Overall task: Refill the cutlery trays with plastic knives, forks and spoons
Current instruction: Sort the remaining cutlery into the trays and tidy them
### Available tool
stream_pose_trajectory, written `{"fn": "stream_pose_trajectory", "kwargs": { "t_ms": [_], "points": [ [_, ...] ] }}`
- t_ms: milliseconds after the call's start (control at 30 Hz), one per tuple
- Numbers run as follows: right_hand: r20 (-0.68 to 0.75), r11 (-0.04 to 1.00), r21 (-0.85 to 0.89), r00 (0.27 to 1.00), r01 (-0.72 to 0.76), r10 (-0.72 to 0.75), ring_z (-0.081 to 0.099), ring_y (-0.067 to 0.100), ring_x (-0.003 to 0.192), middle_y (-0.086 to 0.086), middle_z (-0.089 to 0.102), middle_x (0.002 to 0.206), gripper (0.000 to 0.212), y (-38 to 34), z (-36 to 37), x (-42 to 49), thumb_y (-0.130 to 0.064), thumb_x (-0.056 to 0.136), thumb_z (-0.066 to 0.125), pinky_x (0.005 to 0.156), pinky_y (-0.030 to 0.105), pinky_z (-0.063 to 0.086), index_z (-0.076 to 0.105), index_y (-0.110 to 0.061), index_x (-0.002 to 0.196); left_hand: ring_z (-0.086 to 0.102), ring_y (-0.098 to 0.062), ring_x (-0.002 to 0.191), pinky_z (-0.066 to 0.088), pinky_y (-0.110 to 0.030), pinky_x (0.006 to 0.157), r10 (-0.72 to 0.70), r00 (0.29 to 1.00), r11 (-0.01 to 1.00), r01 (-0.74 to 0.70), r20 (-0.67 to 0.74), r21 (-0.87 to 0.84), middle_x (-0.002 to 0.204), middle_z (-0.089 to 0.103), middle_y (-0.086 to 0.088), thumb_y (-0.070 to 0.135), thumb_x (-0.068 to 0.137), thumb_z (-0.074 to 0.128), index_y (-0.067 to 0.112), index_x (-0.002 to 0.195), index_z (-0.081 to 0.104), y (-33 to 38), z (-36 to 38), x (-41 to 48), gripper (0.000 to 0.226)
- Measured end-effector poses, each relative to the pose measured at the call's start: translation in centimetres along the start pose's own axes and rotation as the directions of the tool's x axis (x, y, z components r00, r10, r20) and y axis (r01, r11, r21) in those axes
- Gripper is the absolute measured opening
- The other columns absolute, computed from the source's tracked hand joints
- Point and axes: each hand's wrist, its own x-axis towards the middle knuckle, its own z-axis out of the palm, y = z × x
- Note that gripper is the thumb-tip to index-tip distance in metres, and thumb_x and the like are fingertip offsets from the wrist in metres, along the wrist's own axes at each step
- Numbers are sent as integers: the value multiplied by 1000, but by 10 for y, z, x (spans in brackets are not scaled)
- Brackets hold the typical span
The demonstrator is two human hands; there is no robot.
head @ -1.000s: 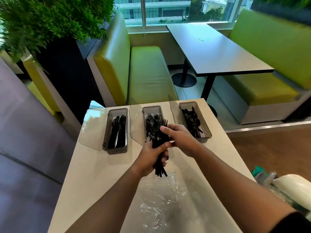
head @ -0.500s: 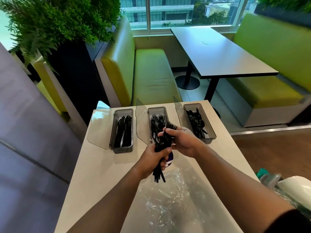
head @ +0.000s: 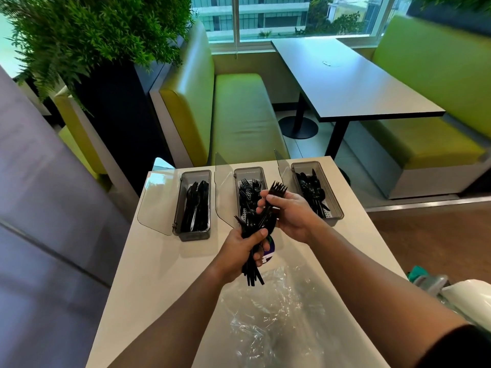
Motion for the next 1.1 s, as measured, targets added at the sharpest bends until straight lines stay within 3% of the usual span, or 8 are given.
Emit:
{"fn": "stream_pose_trajectory", "kwargs": {
  "t_ms": [200,267,367,467,600,767,933,1100],
  "points": [
    [-136,988,78,983,134,-123,66,26,67,8,60,71,17,-10,5,11,-8,106,43,71,41,57,60,-6,107,42,-13,47,43,-27,45,5,1000,996,-5,2,93,70,55,-7,16,100,62,4,97,58,-3,-8,2,12],
    [-184,979,59,966,194,-180,56,21,56,5,52,66,16,-17,3,17,-10,107,43,62,39,53,59,-8,107,39,-14,47,40,-28,45,11,999,990,-6,-35,139,66,50,-4,16,99,64,7,90,58,-4,-10,2,13],
    [-151,972,-101,962,214,-227,36,12,44,1,40,61,12,-20,2,20,-15,105,48,42,25,35,60,-11,103,37,-13,48,36,-27,44,29,992,976,-1,-126,217,61,44,0,19,98,66,10,94,62,-7,-15,6,11],
    [-47,903,-386,973,192,-227,38,9,42,-7,45,53,7,-13,9,13,-21,99,62,37,23,31,64,-14,98,39,-11,46,36,-26,43,36,978,960,24,-208,279,58,44,2,21,99,65,9,108,63,-11,-19,11,16],
    [28,772,-603,972,202,-233,62,1,53,-11,67,62,12,4,23,10,-23,92,72,49,13,45,69,-11,93,45,-8,47,38,-24,46,86,956,936,19,-282,352,57,53,8,20,99,64,15,103,62,-12,-22,15,7],
    [84,617,-768,982,171,-167,73,14,82,-1,75,85,12,17,25,13,-27,86,78,82,37,60,71,-19,93,57,-4,56,41,-21,50,144,937,906,5,-318,424,73,63,5,17,99,62,20,101,58,-12,-25,17,5],
    [96,537,-826,981,172,-167,73,11,77,-5,75,83,15,22,25,13,-41,87,75,79,41,61,71,-28,94,64,-13,70,47,-24,54,176,921,892,0,-347,451,83,68,1,15,97,63,22,101,58,-11,-26,17,10],
    [128,418,-890,980,183,-155,72,8,70,-8,74,80,30,28,31,2,-58,80,74,67,34,62,70,-32,96,72,-12,100,62,-37,84,194,932,852,-7,-304,524,110,73,1,16,97,63,18,125,56,-13,-23,19,29]
  ]
}}
